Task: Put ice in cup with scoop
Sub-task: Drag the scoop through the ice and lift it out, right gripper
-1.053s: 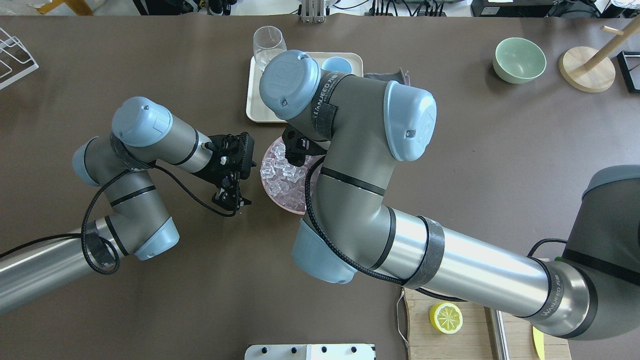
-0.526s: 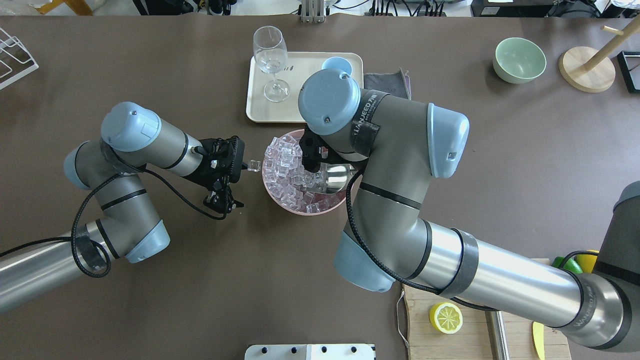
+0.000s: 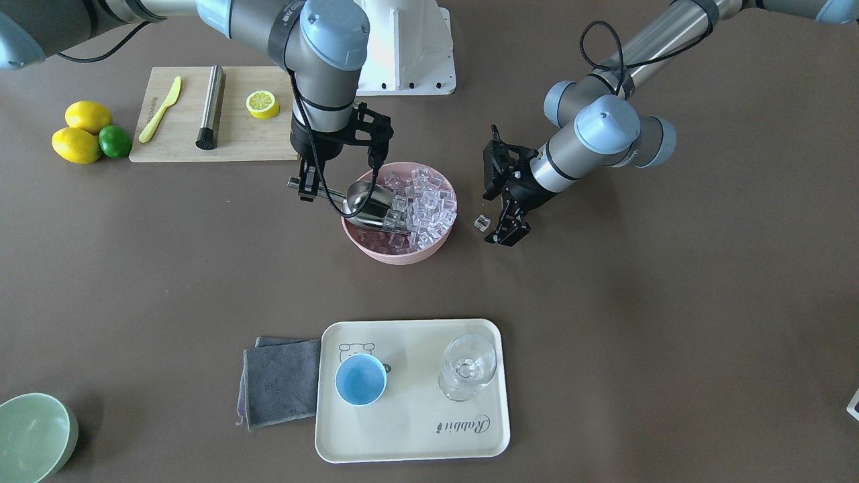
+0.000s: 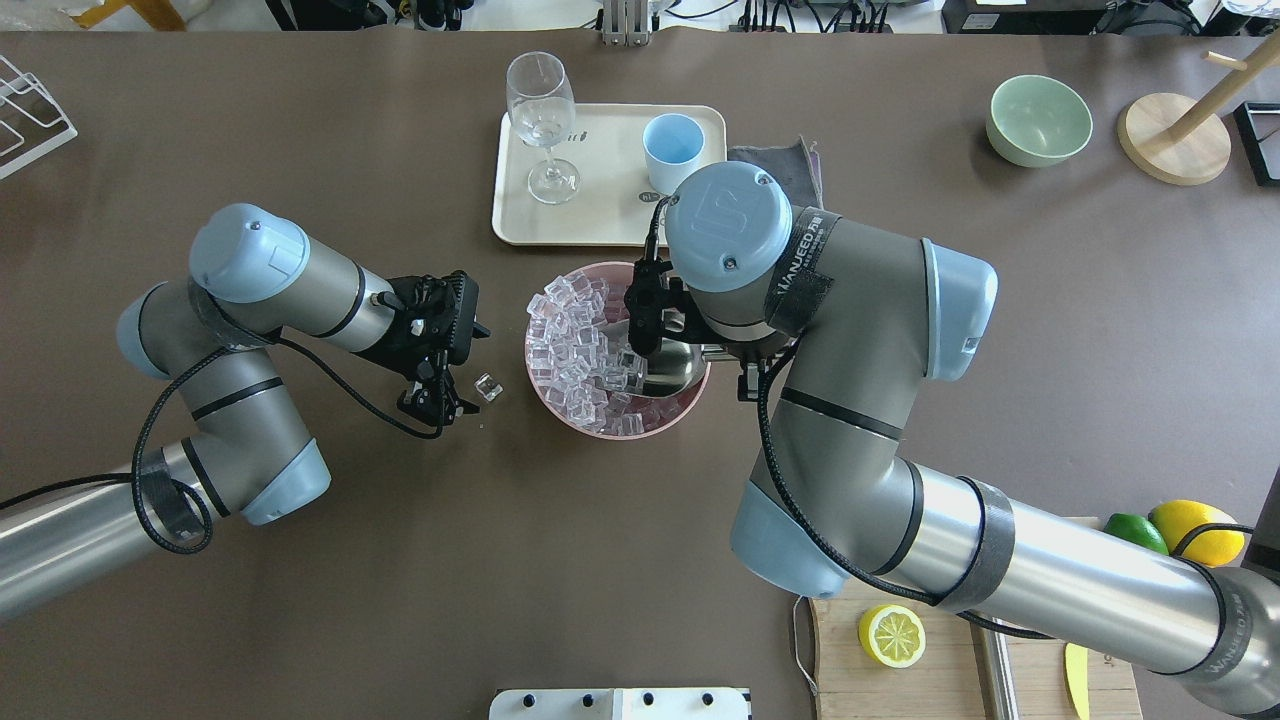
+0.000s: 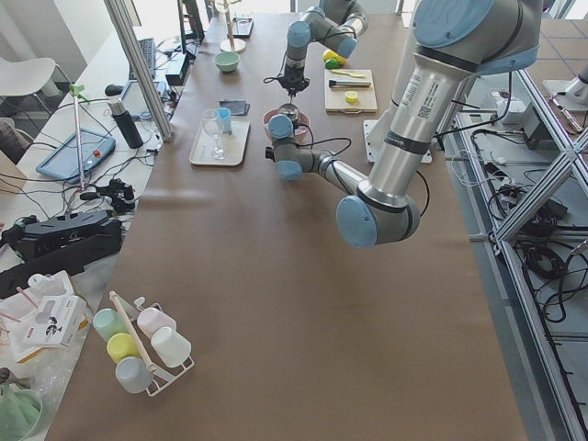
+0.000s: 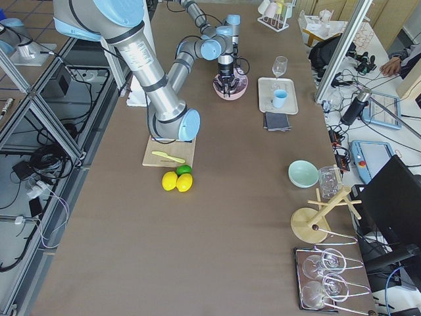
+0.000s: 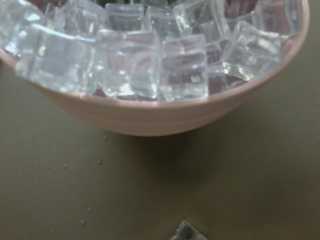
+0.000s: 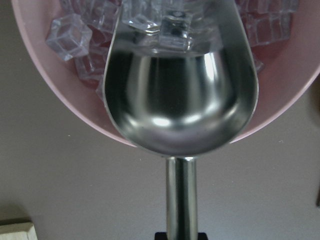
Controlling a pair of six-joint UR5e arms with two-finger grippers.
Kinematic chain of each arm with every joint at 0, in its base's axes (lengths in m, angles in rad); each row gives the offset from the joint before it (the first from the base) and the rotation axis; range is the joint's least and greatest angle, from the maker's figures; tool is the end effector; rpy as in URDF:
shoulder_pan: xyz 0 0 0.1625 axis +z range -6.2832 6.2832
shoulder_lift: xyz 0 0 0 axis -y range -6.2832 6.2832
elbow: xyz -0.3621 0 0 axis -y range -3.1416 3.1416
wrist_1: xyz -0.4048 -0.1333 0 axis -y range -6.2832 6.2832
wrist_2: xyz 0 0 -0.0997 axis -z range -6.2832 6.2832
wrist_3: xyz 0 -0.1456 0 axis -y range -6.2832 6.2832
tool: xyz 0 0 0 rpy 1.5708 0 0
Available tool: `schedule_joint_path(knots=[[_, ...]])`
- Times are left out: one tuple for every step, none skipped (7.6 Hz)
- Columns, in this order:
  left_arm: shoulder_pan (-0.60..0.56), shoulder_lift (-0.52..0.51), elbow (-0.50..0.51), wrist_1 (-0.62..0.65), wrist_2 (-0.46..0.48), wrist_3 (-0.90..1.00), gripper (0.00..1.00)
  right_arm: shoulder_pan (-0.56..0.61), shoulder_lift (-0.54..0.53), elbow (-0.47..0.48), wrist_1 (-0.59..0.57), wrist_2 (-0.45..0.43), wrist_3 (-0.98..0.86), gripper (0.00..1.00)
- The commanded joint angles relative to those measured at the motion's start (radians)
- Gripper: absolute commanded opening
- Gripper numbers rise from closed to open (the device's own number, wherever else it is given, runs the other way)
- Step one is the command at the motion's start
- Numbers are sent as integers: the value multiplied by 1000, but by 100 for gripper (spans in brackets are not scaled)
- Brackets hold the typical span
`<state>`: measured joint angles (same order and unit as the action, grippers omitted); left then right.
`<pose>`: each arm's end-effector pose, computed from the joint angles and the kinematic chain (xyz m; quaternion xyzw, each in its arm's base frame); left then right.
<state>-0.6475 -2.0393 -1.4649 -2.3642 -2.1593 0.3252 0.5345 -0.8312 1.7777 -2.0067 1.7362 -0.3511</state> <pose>0.5211 -0.4599 0.2996 0.4281 0.3862 0.5971 0.5578 -0.4932 -0.4190 0.1781 0.2102 -0.1598 -0.6326 0.7281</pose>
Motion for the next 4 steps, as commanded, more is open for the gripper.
schedule_joint_path(knots=[[-3, 1, 0, 0, -1, 0, 99, 2, -40, -12, 93, 51, 18, 0], [-3, 1, 0, 0, 1, 2, 99, 4, -57, -32, 150, 77, 44, 0], [-3, 1, 0, 0, 0, 0, 99, 22, -65, -32, 160, 112, 50, 0], [-3, 2, 0, 0, 1, 2, 99, 44, -66, -32, 160, 164, 47, 0]])
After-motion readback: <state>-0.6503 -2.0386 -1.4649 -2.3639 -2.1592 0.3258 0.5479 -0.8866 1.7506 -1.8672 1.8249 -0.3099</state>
